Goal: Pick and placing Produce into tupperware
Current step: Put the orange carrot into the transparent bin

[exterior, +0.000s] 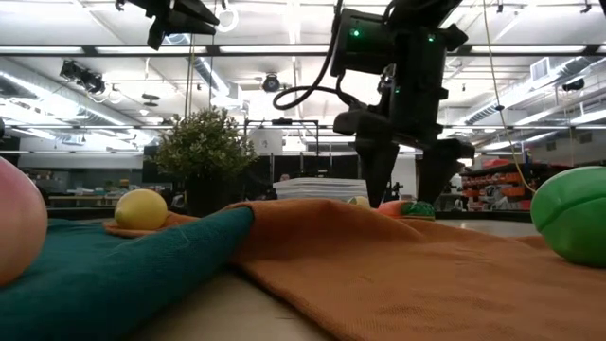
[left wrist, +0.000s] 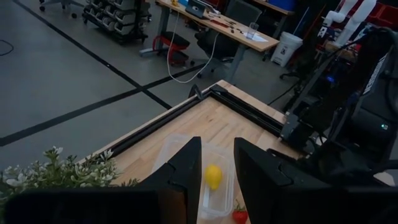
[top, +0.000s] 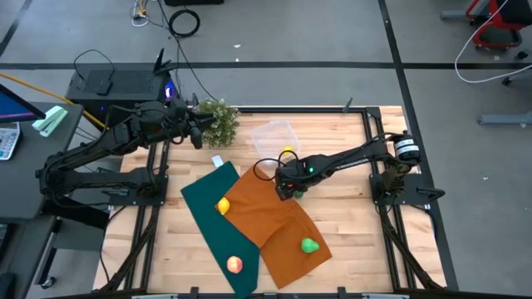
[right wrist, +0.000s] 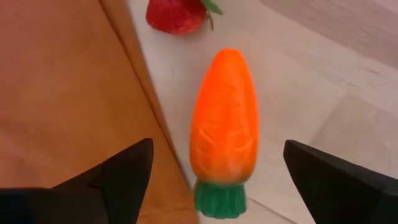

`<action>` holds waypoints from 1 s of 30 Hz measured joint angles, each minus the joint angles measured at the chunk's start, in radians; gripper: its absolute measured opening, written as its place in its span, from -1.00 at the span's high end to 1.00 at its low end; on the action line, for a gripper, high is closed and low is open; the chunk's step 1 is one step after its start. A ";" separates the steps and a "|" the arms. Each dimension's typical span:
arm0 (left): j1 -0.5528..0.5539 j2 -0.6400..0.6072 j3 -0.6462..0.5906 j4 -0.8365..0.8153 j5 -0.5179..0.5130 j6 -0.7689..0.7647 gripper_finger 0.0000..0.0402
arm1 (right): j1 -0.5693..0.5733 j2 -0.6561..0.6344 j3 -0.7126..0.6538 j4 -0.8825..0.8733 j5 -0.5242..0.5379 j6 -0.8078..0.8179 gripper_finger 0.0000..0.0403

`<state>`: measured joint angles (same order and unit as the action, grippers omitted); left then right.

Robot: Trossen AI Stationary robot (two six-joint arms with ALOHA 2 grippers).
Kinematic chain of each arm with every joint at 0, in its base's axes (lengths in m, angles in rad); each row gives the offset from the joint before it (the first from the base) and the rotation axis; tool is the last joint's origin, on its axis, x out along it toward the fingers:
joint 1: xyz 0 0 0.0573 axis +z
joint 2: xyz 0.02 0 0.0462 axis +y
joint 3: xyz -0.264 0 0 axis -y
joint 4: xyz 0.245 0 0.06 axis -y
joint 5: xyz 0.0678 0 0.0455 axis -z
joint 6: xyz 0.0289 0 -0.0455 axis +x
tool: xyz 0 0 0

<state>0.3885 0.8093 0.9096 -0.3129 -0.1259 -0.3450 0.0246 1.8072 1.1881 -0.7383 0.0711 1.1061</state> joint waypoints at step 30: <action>0.001 0.000 0.000 0.001 0.000 0.000 0.49 | -0.024 0.030 -0.001 0.037 -0.035 -0.029 0.05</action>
<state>0.3897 0.8093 0.9096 -0.3122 -0.1261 -0.3447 0.0002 1.8374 1.1870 -0.7017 0.0364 1.0775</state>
